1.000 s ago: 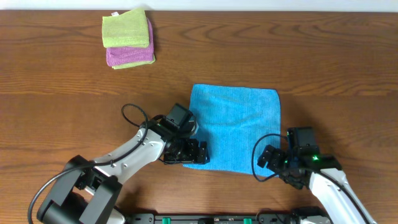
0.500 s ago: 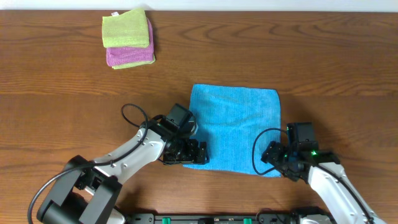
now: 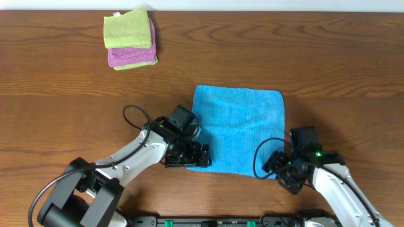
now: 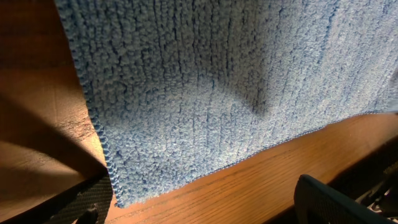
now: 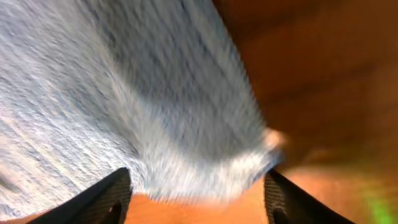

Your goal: Fold the cloth

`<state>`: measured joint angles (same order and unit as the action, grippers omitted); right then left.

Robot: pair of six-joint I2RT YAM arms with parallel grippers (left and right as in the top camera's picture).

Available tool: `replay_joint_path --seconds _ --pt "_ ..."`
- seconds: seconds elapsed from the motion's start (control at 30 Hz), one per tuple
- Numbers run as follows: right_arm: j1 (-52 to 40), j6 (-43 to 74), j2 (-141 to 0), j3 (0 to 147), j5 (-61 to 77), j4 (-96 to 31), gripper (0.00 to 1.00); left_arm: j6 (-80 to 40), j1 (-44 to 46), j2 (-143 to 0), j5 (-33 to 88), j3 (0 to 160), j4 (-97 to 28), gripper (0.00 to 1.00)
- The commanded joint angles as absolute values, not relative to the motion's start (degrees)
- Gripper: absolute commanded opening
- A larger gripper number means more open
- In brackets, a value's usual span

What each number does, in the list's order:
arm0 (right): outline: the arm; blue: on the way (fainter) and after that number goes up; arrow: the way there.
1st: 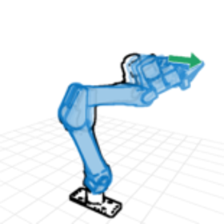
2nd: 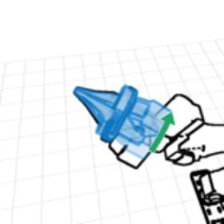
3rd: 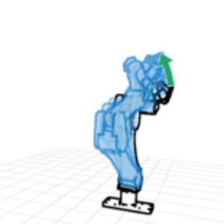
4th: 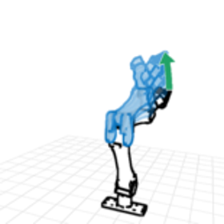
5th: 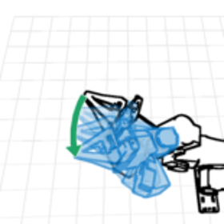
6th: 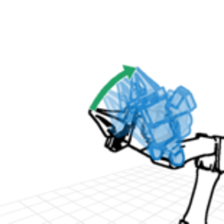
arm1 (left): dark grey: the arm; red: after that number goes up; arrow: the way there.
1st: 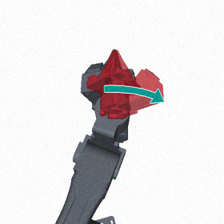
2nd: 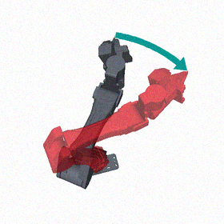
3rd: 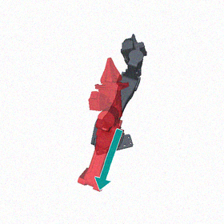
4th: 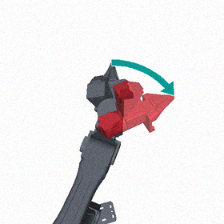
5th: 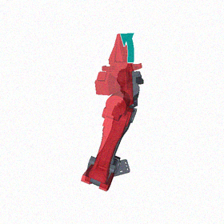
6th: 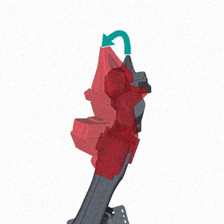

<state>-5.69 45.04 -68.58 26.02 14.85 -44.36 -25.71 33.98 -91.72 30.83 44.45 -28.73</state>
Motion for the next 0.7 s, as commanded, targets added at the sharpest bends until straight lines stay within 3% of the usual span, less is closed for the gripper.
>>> replay_joint_path --seconds 0.0,0.17,0.37,0.67 --pt "-5.7 46.7 -70.5 22.9 15.0 -45.0 0.64 -26.0 34.2 -92.6 27.9 43.8 -29.8 0.95" --pt "-5.7 47.2 -70.5 22.9 13.9 -46.0 0.58 -26.0 34.2 -92.6 27.9 43.8 -29.8 0.95" --pt "-5.6 49.8 -70.5 22.9 12.3 -46.1 0.74 -26.0 34.2 -92.6 27.9 43.8 -29.8 0.95" --pt "-5.5 51.8 -70.5 23.0 9.7 -44.7 0.75 -25.7 34.2 -92.6 27.9 43.8 -29.8 0.95"
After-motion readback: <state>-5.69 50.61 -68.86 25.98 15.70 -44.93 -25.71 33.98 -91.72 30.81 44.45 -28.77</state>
